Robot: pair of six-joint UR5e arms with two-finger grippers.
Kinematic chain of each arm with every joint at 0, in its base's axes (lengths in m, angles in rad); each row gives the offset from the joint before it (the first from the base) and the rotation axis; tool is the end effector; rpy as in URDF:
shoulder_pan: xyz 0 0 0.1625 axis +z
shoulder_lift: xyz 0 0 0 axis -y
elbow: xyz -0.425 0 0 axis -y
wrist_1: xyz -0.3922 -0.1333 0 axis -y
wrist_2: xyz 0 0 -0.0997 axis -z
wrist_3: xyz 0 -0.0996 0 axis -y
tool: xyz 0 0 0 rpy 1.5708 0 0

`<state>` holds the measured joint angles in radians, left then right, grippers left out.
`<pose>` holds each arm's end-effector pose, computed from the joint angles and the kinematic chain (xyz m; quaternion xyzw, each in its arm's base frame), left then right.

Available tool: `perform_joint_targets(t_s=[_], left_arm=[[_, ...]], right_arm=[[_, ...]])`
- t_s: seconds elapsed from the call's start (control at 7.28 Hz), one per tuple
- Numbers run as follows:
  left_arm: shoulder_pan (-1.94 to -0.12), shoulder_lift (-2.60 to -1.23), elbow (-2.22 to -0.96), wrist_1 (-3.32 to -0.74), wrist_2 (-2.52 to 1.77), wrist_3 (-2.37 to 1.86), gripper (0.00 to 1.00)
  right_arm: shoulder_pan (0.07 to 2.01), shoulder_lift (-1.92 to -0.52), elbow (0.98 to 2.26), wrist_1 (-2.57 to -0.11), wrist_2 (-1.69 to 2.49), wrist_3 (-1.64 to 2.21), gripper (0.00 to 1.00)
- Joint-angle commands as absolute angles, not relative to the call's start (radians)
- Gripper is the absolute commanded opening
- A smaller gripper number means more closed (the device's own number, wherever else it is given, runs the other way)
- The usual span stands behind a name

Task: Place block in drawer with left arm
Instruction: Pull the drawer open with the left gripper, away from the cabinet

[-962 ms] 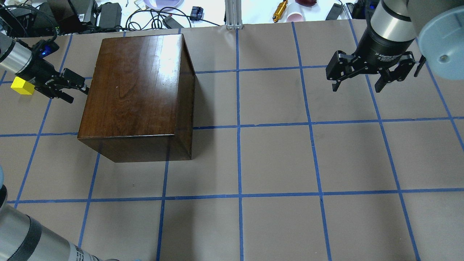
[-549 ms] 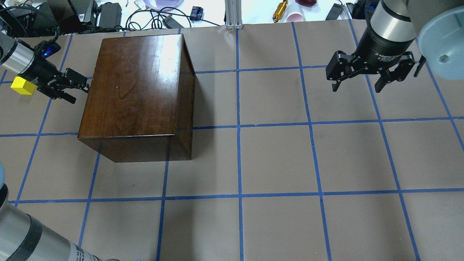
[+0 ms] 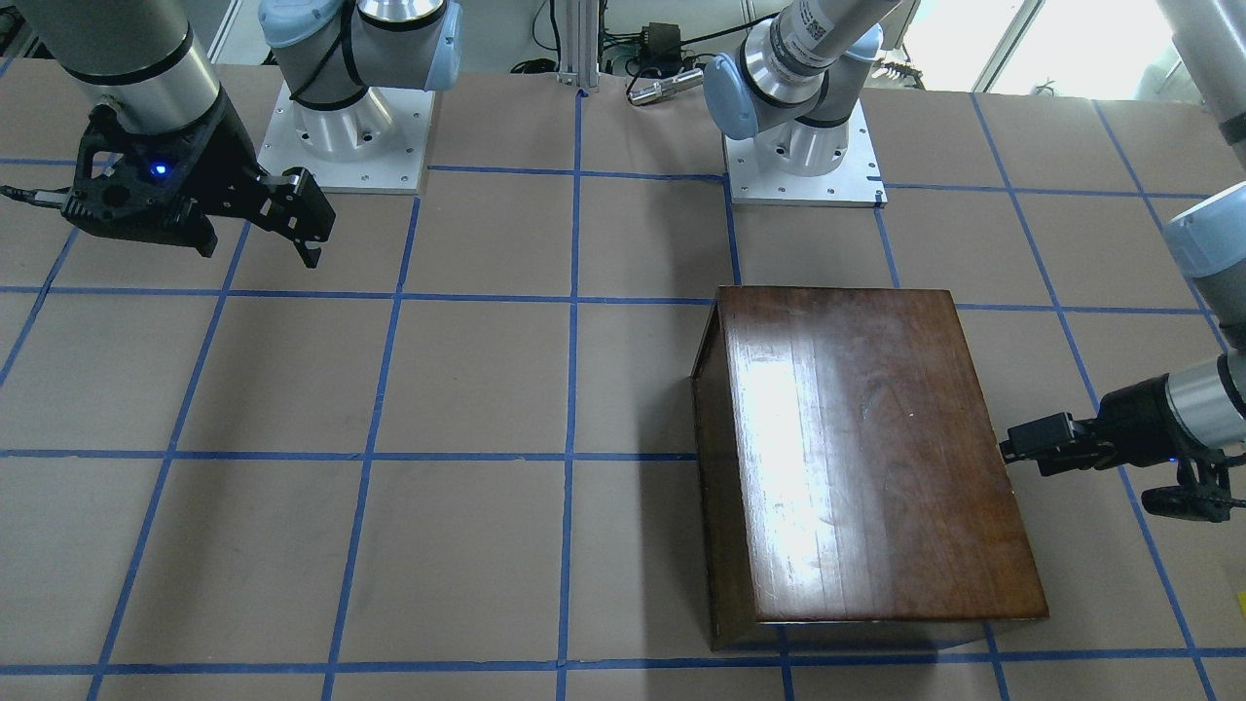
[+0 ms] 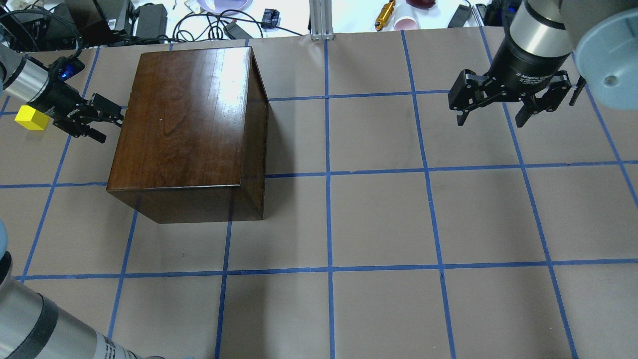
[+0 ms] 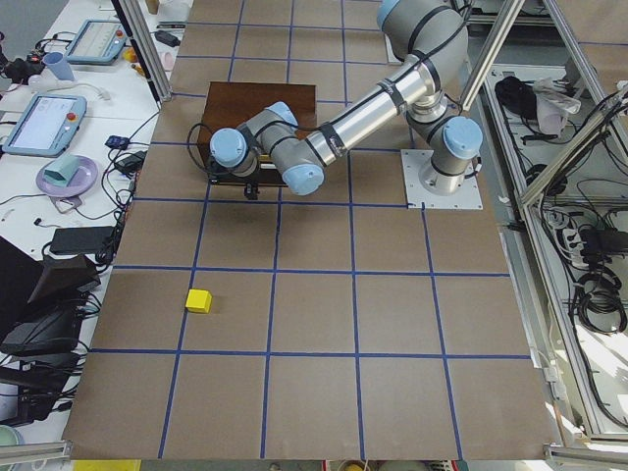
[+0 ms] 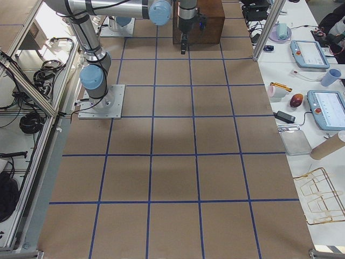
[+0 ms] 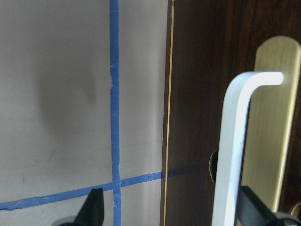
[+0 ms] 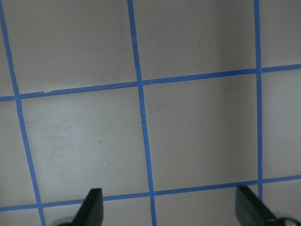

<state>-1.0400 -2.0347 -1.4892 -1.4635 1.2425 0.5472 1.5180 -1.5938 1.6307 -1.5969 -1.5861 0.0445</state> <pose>0.1734 -0.6222 0.2785 0.0144 -0.9774 -0.0330 0.2083 0.1062 -0.4871 0.4723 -0.0486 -0.9988 -0.0054 0.0076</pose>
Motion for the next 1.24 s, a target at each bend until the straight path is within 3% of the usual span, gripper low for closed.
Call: perform_joint_targets(t_s=[0.0,1.1], left_arm=[[-1.042,-2.039,-1.486,-1.456,1.249,0.552,1.00],[-1.040,-2.034,-1.473,-1.373,1.374,0.563,1.00]], right_arm=[[1.519,-1.594,1.631,-1.597,-1.586,0.044,1.00],[1.519,-1.594,1.631,-1.597,-1.586,0.044,1.00]])
